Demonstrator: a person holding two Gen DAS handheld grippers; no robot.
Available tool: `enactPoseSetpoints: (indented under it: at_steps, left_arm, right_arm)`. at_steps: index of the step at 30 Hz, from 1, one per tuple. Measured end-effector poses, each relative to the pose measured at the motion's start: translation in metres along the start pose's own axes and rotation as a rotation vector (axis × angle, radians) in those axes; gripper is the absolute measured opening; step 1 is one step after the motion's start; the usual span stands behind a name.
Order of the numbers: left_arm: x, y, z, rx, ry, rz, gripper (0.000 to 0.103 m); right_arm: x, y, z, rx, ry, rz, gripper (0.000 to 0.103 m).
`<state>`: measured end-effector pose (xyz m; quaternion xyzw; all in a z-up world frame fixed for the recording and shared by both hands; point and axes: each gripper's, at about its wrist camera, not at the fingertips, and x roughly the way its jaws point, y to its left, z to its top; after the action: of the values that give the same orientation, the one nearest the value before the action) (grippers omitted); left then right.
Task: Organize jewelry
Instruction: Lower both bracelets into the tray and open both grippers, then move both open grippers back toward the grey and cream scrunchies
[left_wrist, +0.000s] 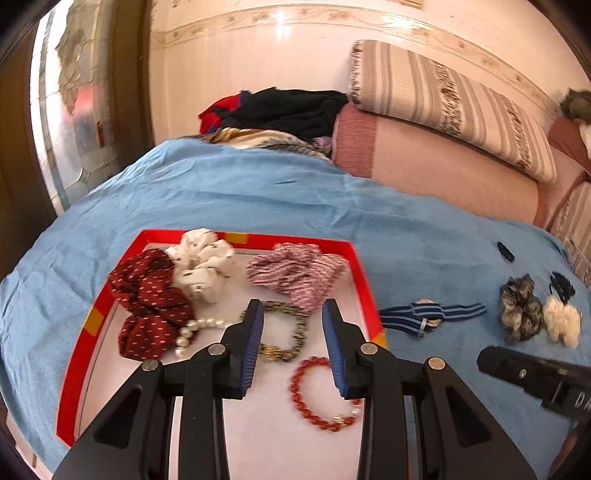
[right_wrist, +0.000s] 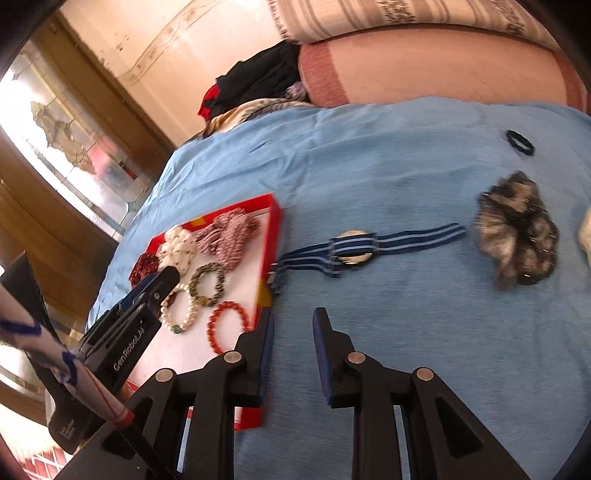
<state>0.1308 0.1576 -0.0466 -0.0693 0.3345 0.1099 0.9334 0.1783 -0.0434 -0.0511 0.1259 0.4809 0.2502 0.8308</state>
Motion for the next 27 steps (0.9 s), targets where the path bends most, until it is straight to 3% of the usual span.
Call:
enactPoseSetpoints:
  at_steps: [15,27]
  left_arm:
    - [-0.001,-0.074,-0.03,0.13,0.063,-0.1,0.034]
    - [-0.01,-0.149,-0.057,0.196,0.157,-0.173,0.038]
  right_arm:
    - [-0.034,-0.097,-0.012,0.074,0.006,-0.066,0.025]
    - [-0.061,-0.152,-0.008,0.208,-0.055,-0.036,0.029]
